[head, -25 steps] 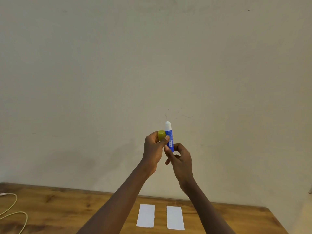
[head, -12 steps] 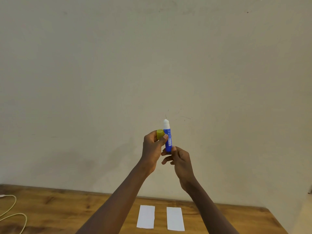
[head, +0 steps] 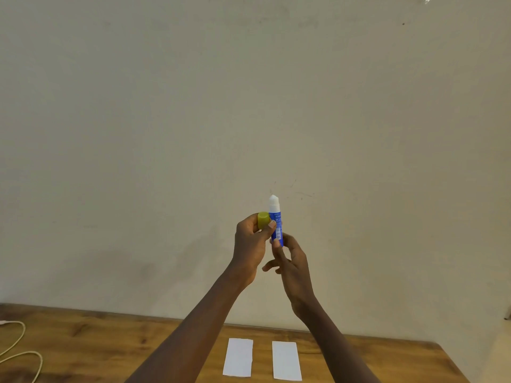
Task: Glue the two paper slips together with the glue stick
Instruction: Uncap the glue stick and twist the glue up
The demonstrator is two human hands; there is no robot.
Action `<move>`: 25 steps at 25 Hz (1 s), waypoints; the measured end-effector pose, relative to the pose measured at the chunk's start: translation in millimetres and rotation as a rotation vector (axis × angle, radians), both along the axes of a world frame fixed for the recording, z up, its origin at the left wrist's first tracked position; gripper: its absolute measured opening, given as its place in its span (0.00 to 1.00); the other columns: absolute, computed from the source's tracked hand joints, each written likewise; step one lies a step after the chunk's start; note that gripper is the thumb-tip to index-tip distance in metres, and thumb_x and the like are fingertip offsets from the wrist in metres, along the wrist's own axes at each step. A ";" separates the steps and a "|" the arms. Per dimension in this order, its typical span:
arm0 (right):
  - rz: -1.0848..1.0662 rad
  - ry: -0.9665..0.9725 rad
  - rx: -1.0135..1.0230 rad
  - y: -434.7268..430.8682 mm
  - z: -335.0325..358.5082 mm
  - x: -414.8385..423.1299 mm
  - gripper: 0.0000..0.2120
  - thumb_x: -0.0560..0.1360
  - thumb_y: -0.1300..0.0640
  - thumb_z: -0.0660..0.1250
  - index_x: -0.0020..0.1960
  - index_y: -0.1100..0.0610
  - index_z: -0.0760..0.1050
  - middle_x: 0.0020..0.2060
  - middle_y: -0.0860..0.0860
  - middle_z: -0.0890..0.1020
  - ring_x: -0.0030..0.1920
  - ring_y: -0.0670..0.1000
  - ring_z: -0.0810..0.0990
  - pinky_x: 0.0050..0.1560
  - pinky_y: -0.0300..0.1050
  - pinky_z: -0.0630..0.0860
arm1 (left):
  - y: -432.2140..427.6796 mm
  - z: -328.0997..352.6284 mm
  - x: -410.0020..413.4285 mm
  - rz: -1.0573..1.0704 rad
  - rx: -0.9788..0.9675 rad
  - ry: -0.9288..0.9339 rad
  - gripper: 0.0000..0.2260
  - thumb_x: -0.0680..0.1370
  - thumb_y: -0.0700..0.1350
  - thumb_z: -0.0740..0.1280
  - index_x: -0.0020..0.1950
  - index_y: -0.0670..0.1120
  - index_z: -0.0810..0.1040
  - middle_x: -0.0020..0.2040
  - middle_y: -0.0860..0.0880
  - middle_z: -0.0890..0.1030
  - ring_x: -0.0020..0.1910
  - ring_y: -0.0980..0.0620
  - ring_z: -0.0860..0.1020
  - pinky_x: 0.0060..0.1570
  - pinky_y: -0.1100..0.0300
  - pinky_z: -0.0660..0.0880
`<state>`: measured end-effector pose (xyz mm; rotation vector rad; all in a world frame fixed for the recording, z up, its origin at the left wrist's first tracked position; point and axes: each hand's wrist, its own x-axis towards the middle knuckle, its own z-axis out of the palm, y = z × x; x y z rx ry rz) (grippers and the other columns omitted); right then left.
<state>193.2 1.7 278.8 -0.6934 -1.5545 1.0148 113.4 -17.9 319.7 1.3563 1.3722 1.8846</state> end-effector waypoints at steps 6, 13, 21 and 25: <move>-0.138 0.053 0.011 3.0 2.1 0.1 0.07 0.75 0.60 0.60 0.49 0.62 0.73 0.41 0.55 0.78 0.28 0.48 0.74 0.26 0.27 0.71 | 2.0 4.3 3.4 0.026 0.004 -0.015 0.11 0.76 0.40 0.62 0.56 0.37 0.73 0.54 0.40 0.79 0.49 0.46 0.76 0.46 0.62 0.74; -0.230 0.021 0.040 5.3 -0.6 -1.3 0.09 0.72 0.56 0.66 0.50 0.58 0.71 0.43 0.49 0.75 0.29 0.48 0.74 0.28 0.27 0.71 | 3.8 -0.4 7.3 0.011 -0.010 -0.009 0.10 0.76 0.40 0.62 0.55 0.38 0.74 0.50 0.44 0.78 0.49 0.48 0.76 0.39 0.71 0.74; -0.227 -0.071 0.058 6.6 -1.4 -4.7 0.13 0.76 0.54 0.58 0.55 0.62 0.70 0.44 0.52 0.76 0.37 0.53 0.76 0.36 0.35 0.75 | 5.9 -1.9 5.6 0.018 -0.017 -0.022 0.09 0.76 0.39 0.62 0.54 0.38 0.74 0.49 0.44 0.78 0.48 0.46 0.77 0.43 0.66 0.74; -0.313 -0.072 0.027 10.2 1.9 -2.2 0.14 0.71 0.51 0.66 0.50 0.60 0.72 0.46 0.55 0.78 0.40 0.59 0.79 0.42 0.46 0.77 | 7.8 -0.9 4.1 0.025 -0.037 -0.039 0.11 0.76 0.39 0.62 0.56 0.37 0.73 0.54 0.39 0.79 0.52 0.44 0.77 0.51 0.58 0.74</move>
